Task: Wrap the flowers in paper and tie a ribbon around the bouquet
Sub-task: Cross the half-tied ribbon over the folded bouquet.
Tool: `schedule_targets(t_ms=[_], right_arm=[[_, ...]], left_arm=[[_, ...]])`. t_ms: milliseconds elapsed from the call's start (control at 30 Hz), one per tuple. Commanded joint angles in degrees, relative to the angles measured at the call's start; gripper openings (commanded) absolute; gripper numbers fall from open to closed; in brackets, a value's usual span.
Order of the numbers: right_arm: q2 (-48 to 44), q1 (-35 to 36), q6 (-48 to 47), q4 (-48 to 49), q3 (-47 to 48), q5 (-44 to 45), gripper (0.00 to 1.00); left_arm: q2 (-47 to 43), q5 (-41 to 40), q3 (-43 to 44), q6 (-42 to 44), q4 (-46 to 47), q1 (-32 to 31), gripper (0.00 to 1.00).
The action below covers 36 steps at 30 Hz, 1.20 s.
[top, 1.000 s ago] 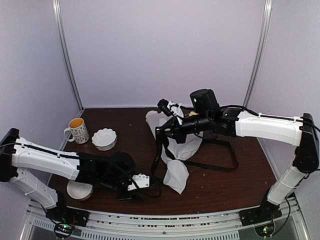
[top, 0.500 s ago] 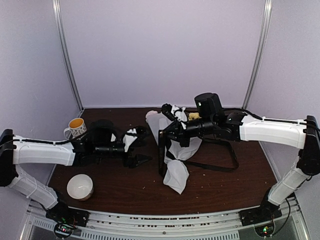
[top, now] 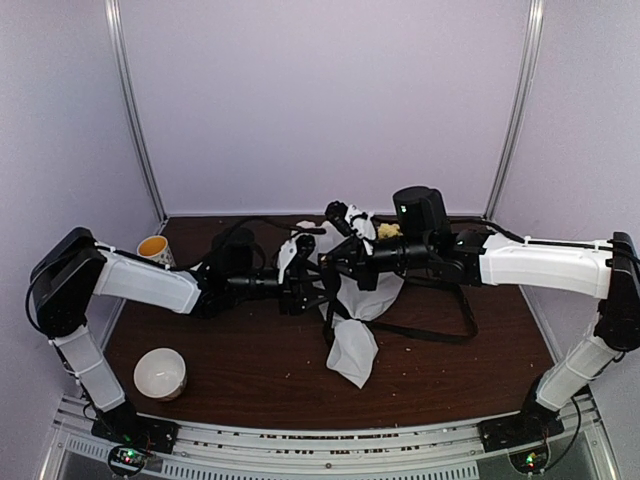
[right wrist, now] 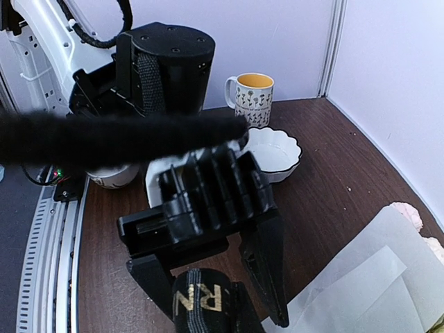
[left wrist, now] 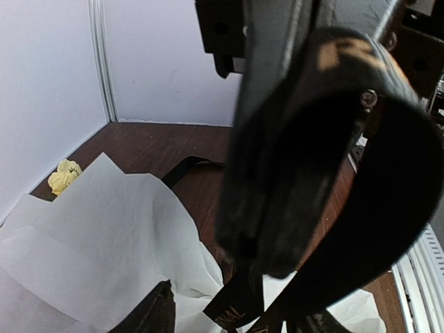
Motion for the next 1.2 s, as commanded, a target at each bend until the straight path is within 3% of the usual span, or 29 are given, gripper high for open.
schedule_targets(t_ms=[0, 233, 333, 367, 400, 467, 600, 667, 800, 900, 1000, 1067, 1167], right_arm=[[-1.83, 0.34, 0.77, 2.12, -0.46, 0.87, 0.0], [-1.98, 0.3, 1.08, 2.38, -1.01, 0.19, 0.0], [-2.32, 0.34, 1.26, 2.37, -1.43, 0.65, 0.0], [-2.54, 0.29, 1.39, 2.38, -1.64, 1.1, 0.0], [-2.91, 0.34, 1.53, 2.06, -1.8, 2.1, 0.07], [-4.06, 0.24, 1.64, -0.54, -2.01, 7.15, 0.33], [-9.26, -1.52, 5.19, -6.86, -4.55, 29.85, 0.66], [-11.71, -5.14, 8.98, -10.41, -6.71, 39.6, 0.76], [-12.65, -20.42, 19.27, -22.84, -8.64, 46.11, 0.77], [-7.78, -30.38, 20.66, -31.46, -8.94, 45.33, 0.74], [-0.95, -37.65, 19.81, -36.47, -7.9, 34.5, 0.7], [4.1, -41.39, 19.13, -38.38, -6.36, 26.82, 0.74], [11.19, -42.73, 17.94, -42.26, -3.07, 24.13, 0.77]], left_arm=[[1.48, 3.6, 3.11, -1.07, 5.4, 0.02, 0.53], [3.57, 5.4, 3.7, -2.9, 8.5, -0.07, 0.27], [3.8, 5.13, 3.64, -2.86, 8.06, -0.07, 0.0], [3.8, 4.9, 3.57, -3.0, 8.3, -0.07, 0.0], [3.81, 4.87, 3.37, -3.08, 8.61, -0.17, 0.0], [3.2, 2.66, 2.98, -1.64, 7.68, -0.68, 0.0], [-0.35, -11.39, 3.25, 9.27, -2.98, -4.02, 0.0], [-1.27, -15.05, 3.87, 13.13, -6.92, -5.24, 0.0], [-2.05, -18.84, 4.67, 16.91, -11.14, -6.14, 0.0], [-2.66, -21.32, 5.71, 20.17, -15.06, -7.57, 0.0], [-2.53, -23.39, 7.47, 22.2, -18.88, -8.77, 0.0], [-2.35, -24.1, 7.92, 22.6, -19.89, -9.06, 0.0], [-2.47, -24.37, 7.9, 22.53, -20.74, -9.23, 0.0]])
